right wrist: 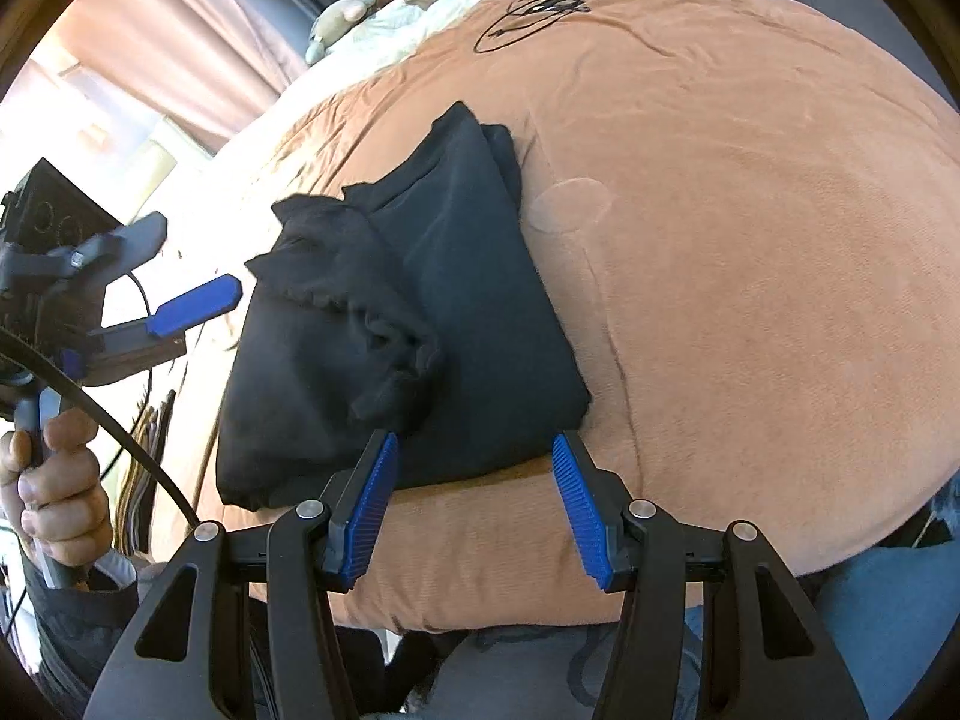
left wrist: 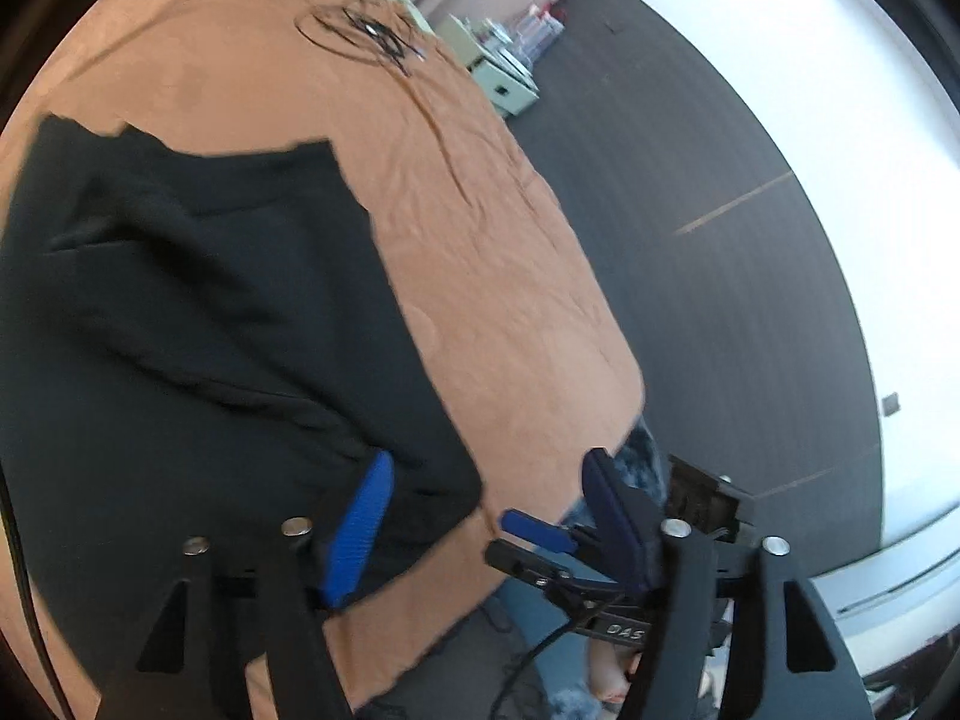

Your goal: Fold small clothes

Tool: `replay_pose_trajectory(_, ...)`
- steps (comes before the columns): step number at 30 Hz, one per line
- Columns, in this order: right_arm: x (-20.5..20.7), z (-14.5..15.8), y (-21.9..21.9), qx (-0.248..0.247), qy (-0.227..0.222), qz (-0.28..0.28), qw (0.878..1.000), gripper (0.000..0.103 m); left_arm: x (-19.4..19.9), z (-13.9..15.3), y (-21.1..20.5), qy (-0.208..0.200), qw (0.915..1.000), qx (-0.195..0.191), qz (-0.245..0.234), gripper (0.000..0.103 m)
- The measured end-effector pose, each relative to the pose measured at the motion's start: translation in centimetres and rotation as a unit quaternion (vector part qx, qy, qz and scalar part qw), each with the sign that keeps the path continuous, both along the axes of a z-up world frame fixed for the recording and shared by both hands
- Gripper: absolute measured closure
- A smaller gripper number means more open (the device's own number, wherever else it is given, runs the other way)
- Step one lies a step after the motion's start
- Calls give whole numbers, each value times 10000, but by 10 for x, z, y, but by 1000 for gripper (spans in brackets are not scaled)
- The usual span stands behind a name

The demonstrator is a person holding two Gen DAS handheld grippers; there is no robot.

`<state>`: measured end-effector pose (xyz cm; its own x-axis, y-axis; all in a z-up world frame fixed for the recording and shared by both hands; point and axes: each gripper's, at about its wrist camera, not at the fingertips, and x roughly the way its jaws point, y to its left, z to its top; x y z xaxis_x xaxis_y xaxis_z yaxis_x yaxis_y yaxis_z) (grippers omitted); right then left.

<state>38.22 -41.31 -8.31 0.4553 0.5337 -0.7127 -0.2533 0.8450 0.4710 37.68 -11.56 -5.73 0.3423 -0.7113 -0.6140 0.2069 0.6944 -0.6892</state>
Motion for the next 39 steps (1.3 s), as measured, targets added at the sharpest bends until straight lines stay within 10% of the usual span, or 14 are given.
replay_pose_trajectory(12,55,4,54,-180,39,678,9975,51,-17,-23,116,235,9892,972,1068,34)
replay_pose_trajectory(23,117,-6,124,-1111,154,1264,9856,51,-27,-70,160,671,9796,1030,1592,34)
replay_pose_trajectory(28,125,-1,149,-1512,-104,1450,9778,91,-30,-87,162,826,9789,1001,1581,34)
replay_pose_trajectory(39,110,15,81,-828,-172,896,9924,95,-13,-82,137,748,9780,1278,1471,34)
